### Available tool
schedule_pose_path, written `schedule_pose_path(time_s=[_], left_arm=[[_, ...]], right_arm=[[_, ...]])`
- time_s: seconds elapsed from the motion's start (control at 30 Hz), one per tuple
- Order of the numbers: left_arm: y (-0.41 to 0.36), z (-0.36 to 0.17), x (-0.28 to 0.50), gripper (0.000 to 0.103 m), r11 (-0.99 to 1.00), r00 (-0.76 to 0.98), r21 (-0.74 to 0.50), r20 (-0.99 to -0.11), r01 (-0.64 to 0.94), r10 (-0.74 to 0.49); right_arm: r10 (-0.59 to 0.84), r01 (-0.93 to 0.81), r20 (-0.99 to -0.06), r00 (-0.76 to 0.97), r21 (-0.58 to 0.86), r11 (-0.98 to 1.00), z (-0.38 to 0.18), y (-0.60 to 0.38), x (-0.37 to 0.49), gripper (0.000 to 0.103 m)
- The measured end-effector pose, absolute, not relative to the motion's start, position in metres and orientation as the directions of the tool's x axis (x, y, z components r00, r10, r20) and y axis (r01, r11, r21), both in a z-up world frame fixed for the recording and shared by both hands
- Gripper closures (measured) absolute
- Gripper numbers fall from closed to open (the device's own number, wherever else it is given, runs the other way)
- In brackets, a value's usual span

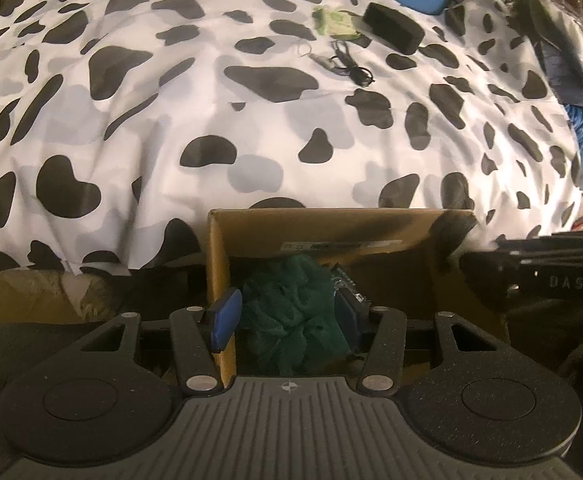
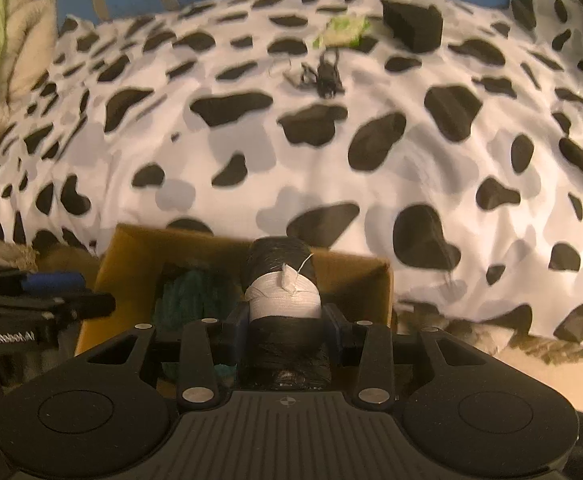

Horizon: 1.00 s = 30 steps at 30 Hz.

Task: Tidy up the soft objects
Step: 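Open both tools to drop the pouf and wrapped roll into the box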

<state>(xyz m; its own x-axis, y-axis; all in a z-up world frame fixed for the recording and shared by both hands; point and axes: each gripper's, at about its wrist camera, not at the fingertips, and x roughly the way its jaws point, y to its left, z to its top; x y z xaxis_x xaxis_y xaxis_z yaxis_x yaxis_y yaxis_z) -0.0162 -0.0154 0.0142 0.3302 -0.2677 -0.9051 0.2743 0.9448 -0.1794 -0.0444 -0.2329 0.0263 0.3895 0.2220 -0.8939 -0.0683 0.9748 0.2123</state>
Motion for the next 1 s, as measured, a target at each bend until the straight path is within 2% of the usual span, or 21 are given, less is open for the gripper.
schedule_pose_path(time_s=[0.07, 0.13, 0.23, 0.57, 0.6, 0.63, 0.7, 1.0], left_arm=[[-0.015, 0.013, -0.016, 0.053, 0.948, 0.327, -0.172, -0.909, 0.269, -0.258], [-0.015, 0.012, -0.016, 0.053, 0.95, 0.325, -0.165, -0.912, 0.265, -0.249], [-0.015, 0.012, -0.016, 0.053, 0.948, 0.328, -0.169, -0.91, 0.268, -0.255], [-0.017, 0.009, -0.016, 0.052, 0.953, 0.319, -0.144, -0.92, 0.268, -0.229], [-0.017, 0.008, -0.016, 0.048, 0.953, 0.317, -0.141, -0.921, 0.268, -0.225], [-0.017, 0.008, -0.016, 0.036, 0.953, 0.316, -0.138, -0.922, 0.27, -0.223], [-0.019, 0.008, -0.017, 0.028, 0.951, 0.321, -0.133, -0.92, 0.28, -0.223], [-0.023, 0.0, -0.018, 0.028, 0.951, 0.281, -0.091, -0.943, 0.296, -0.177]], right_arm=[[0.211, -0.062, -0.901, 0.379, 0.203, 0.977, 0.024, -0.233, -0.044, 0.031], [0.197, -0.056, -0.897, 0.397, 0.19, 0.98, 0.027, -0.234, -0.044, 0.017], [0.193, -0.052, -0.893, 0.407, 0.189, 0.981, 0.028, -0.234, -0.044, 0.006], [0.171, -0.051, -0.906, 0.388, 0.164, 0.985, 0.025, -0.232, -0.041, 0.0], [0.169, -0.049, -0.907, 0.385, 0.162, 0.986, 0.025, -0.232, -0.041, 0.0], [0.164, -0.047, -0.91, 0.381, 0.158, 0.986, 0.024, -0.232, -0.041, 0.0], [0.149, -0.046, -0.916, 0.372, 0.142, 0.989, 0.022, -0.231, -0.04, 0.0], [0.088, -0.101, -0.953, 0.288, 0.061, 0.993, 0.007, -0.219, -0.04, 0.0]])
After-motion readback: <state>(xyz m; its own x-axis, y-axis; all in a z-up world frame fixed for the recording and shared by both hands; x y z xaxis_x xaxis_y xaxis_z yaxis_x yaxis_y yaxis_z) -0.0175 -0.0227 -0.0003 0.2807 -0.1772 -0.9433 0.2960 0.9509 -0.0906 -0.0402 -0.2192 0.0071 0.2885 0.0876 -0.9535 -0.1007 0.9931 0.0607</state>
